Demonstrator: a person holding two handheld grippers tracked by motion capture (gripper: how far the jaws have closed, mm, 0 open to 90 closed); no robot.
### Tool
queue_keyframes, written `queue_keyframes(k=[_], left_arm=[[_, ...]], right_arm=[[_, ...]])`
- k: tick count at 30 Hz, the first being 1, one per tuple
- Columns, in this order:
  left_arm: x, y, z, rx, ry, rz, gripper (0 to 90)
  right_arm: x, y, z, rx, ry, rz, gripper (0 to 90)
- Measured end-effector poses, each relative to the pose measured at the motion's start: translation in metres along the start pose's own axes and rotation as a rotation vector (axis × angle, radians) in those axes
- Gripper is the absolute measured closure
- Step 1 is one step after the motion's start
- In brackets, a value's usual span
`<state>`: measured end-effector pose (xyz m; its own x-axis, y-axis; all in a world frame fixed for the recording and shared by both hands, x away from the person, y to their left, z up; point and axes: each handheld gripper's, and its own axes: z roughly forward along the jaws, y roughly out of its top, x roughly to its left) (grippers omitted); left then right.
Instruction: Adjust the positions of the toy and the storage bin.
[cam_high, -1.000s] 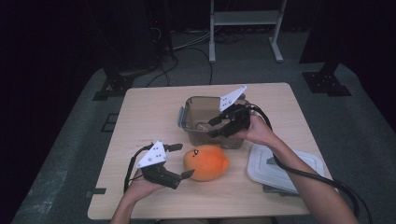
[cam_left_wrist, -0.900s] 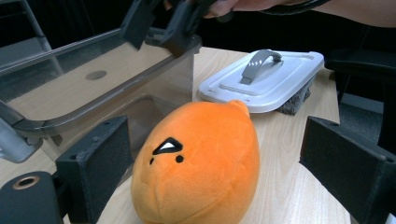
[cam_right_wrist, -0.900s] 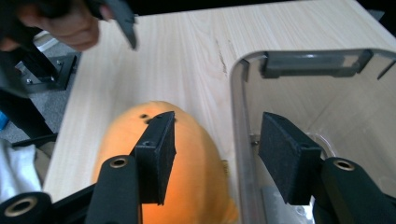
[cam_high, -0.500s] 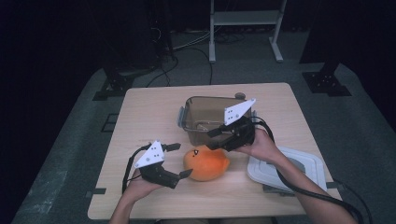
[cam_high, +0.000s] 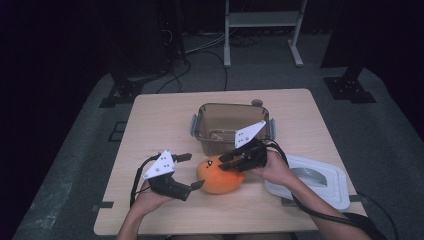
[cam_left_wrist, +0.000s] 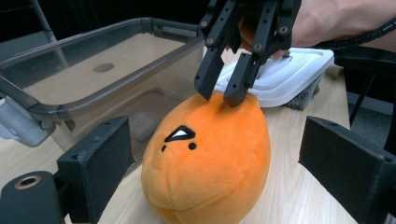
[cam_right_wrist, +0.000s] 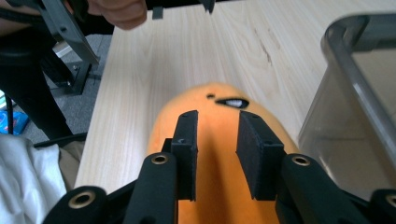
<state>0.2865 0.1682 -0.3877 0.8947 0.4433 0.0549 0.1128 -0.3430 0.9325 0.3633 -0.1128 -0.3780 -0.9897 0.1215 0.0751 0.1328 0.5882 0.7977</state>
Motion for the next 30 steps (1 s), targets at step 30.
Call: queue_keyframes(k=[30], left_arm=[[-0.002, -0.023, 0.034, 0.112, -0.061, 0.016, 41.1]], right_arm=[[0.028, -0.027, -0.007, -0.046, 0.049, -0.005, 46.2]])
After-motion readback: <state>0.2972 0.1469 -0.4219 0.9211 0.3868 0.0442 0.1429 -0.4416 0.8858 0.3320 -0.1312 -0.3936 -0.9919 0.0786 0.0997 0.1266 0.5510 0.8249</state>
